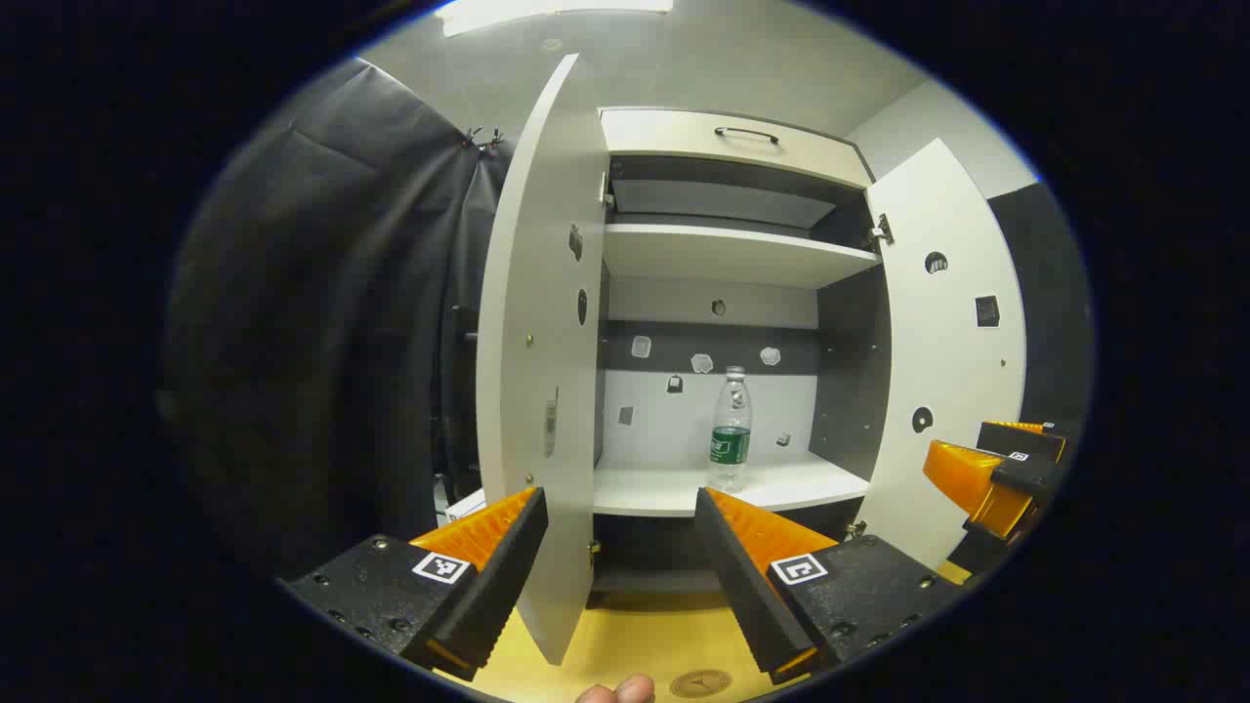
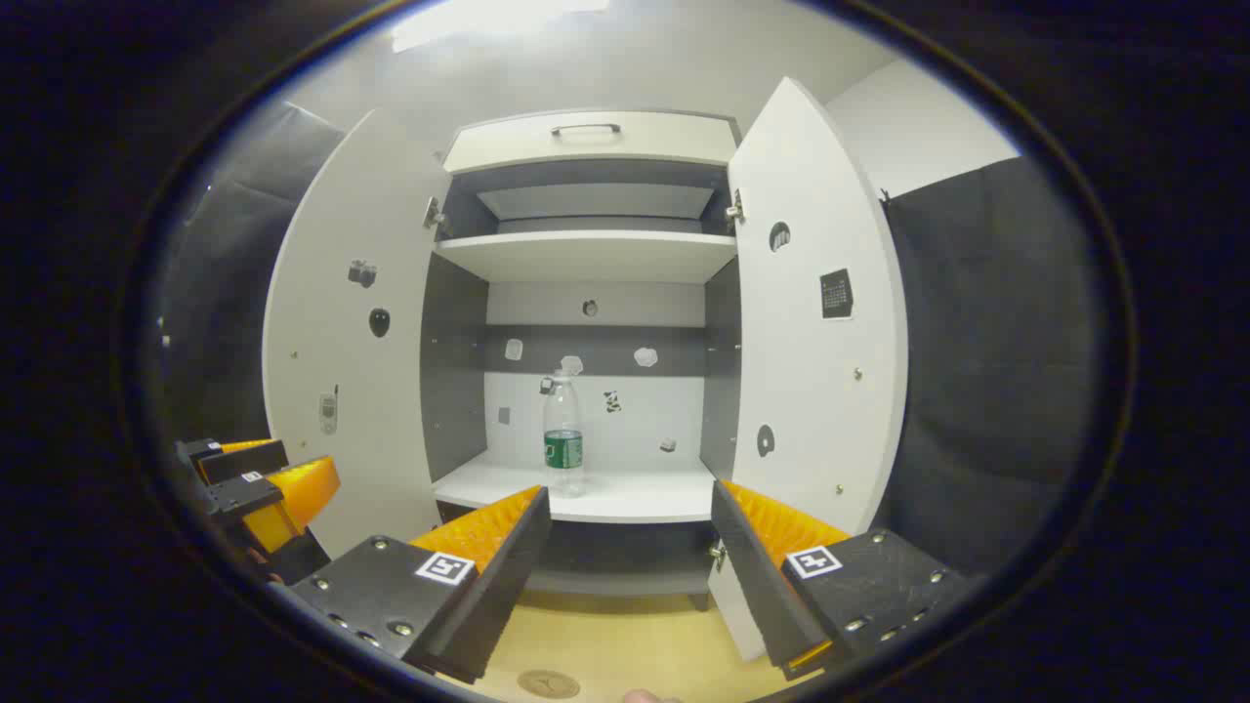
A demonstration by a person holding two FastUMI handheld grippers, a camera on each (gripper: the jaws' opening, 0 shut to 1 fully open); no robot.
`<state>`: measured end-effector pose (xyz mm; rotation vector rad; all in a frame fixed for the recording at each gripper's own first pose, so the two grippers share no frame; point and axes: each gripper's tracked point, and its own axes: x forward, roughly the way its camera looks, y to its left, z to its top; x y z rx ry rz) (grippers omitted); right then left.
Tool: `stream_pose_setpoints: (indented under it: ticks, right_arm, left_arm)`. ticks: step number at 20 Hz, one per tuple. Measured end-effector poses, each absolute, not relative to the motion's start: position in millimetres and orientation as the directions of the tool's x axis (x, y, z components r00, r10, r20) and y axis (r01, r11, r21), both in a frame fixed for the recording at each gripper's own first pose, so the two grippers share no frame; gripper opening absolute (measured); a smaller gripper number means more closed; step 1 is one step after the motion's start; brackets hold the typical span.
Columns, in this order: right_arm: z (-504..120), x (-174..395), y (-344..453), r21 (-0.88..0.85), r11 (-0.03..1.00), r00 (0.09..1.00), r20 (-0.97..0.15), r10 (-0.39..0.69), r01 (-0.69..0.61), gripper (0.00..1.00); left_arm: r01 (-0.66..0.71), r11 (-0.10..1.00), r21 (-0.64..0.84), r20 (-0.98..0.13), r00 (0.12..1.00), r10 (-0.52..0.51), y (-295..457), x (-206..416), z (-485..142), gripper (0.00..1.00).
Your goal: Grasp the bottle in the cabinet with the left hand and place it on the coaster, then close the right door with the right hand and the left door with the left hand.
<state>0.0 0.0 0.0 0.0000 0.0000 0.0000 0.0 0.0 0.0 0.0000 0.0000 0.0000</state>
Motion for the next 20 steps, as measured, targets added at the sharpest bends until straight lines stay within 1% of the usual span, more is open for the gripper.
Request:
stream_pose_setpoints:
  ticks: [1,8,9,10,11,12,20]
  right_arm:
    - [0.1,0.9,2.7,0.006,1.000,1.000,-0.003,0.003,-0.003,1.00]
    - [-7.3,8.9,-1.1,-0.008,1.000,1.000,-0.008,-0.009,0.009,1.00]
    - [-8.2,10.2,-1.2,-0.012,1.000,1.000,-0.008,-0.010,0.010,1.00]
    - [-8.7,11.3,-1.0,-0.008,1.000,1.000,-0.009,-0.006,0.006,1.00]
    - [-9.4,12.8,0.6,-0.003,1.000,1.000,-0.012,-0.001,0.001,1.00]
    - [-11.0,13.6,-1.2,-0.002,1.000,1.000,-0.014,0.000,0.000,1.00]
    - [-16.8,21.4,-5.1,0.003,1.000,1.000,-0.021,0.005,-0.005,1.00]
  left_arm:
    - [0.003,1.000,0.006,-0.001,1.000,-0.003,0.0,-0.1,-0.1,0.96]
    - [0.008,1.000,0.017,-0.021,1.000,-0.008,-3.6,2.3,-5.0,0.96]
    - [0.008,1.000,0.021,-0.021,1.000,-0.007,-4.2,3.6,-5.6,0.96]
    - [0.007,1.000,0.024,-0.023,1.000,-0.006,-4.6,4.0,-6.2,0.93]
    - [0.008,1.000,0.026,-0.023,1.000,-0.007,-5.6,5.5,-6.7,0.96]
    - [0.007,1.000,0.029,-0.028,1.000,-0.006,-6.2,5.7,-8.0,0.96]
    - [-0.001,0.999,0.043,-0.034,0.999,0.002,-6.2,13.6,-10.5,0.96]
